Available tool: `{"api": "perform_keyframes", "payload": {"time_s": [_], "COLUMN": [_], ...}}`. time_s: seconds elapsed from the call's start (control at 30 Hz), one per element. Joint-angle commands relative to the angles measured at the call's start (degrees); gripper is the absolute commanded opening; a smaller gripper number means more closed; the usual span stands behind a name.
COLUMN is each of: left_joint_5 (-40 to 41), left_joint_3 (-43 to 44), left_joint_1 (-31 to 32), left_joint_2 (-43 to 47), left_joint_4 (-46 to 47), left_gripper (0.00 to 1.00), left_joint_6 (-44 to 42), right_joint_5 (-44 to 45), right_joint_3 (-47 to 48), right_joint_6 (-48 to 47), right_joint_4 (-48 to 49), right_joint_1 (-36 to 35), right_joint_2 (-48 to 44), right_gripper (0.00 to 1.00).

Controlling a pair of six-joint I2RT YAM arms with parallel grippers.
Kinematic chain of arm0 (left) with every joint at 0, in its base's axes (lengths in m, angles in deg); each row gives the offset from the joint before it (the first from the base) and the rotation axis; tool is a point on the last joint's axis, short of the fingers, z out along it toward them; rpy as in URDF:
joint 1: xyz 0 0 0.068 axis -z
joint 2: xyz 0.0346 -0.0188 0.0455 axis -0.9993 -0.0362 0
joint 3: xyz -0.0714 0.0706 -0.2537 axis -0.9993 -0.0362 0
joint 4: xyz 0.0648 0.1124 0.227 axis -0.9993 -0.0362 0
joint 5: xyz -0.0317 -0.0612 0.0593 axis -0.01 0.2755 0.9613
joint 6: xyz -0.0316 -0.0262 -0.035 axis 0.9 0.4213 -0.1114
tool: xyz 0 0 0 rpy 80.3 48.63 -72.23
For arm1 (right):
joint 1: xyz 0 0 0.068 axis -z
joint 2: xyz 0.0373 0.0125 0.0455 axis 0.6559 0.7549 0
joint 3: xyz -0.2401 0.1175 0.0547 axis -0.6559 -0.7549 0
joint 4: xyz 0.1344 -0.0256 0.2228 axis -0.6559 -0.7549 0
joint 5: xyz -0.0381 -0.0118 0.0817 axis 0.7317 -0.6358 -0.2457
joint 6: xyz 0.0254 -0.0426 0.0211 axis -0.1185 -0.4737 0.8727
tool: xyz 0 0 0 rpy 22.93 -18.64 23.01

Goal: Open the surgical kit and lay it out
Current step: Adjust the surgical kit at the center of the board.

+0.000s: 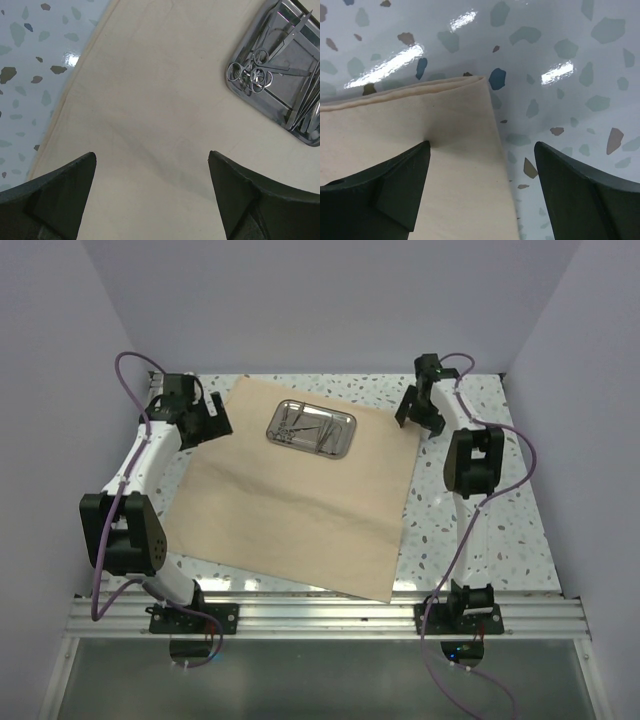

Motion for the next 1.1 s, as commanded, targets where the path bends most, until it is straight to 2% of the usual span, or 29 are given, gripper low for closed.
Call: {"api": "perform_keyframes", "payload": {"time_s": [0.0,0.03,0.07,0.13,0.17,0.27,0.43,0.57,0.77,0.83,0.9,1.0,1.07], "left_joint_5": [-0.8,-0.5,-0.5,-0.2,-0.2,-0.2,1.6,2.2,3.3,3.4,3.0,2.6,2.8], "left_joint_3": [-0.3,-0.3,-0.3,0.0,0.2,0.8,0.2,0.0,0.3,0.3,0.1,0.4,1.6], "left_joint_1": [-0.1,-0.1,-0.1,-0.1,-0.1,-0.1,-0.1,-0.1,-0.1,-0.1,-0.1,-0.1,-0.1], "left_joint_2": [0.0,-0.4,-0.5,-1.1,-1.3,-1.8,-1.8,-1.8,-1.2,-1.1,-1.1,-1.5,-1.6], "left_joint_4": [0.5,0.5,0.6,0.6,0.5,0.0,-0.3,-1.3,-3.0,-3.2,-3.2,-3.2,-3.4], "left_gripper": [0.98,0.98,0.97,0.97,0.97,0.97,0.97,0.97,0.97,0.97,0.97,0.97,0.97], "left_joint_6": [-1.6,-1.6,-1.6,-1.7,-1.7,-1.9,-2.0,-2.1,-2.2,-2.0,-1.7,-1.3,-1.3], "right_joint_5": [2.4,1.9,1.4,-0.5,-1.1,-2.8,-4.9,-7.2,-9.0,-10.2,-14.1,-13.8,-12.2], "right_joint_3": [2.8,2.8,2.8,3.1,3.4,5.4,11.6,12.0,20.4,19.3,17.7,21.1,17.5], "right_joint_6": [-0.7,-0.6,-0.6,-0.5,-0.4,0.1,2.4,7.5,14.1,16.6,17.8,17.8,16.4], "right_joint_4": [-0.4,-0.2,0.5,1.3,2.0,2.9,6.4,18.7,31.3,35.3,43.2,41.8,42.0], "right_joint_1": [0.4,0.4,0.4,0.4,0.4,0.4,0.5,1.1,2.0,2.2,2.2,2.2,2.2], "right_joint_2": [1.0,2.1,2.5,4.3,4.8,7.4,10.9,11.4,18.1,18.9,20.2,21.8,17.8], "right_gripper": [0.88,0.84,0.71,0.55,0.33,0.00,0.00,0.00,0.00,0.00,0.00,0.00,0.00]}}
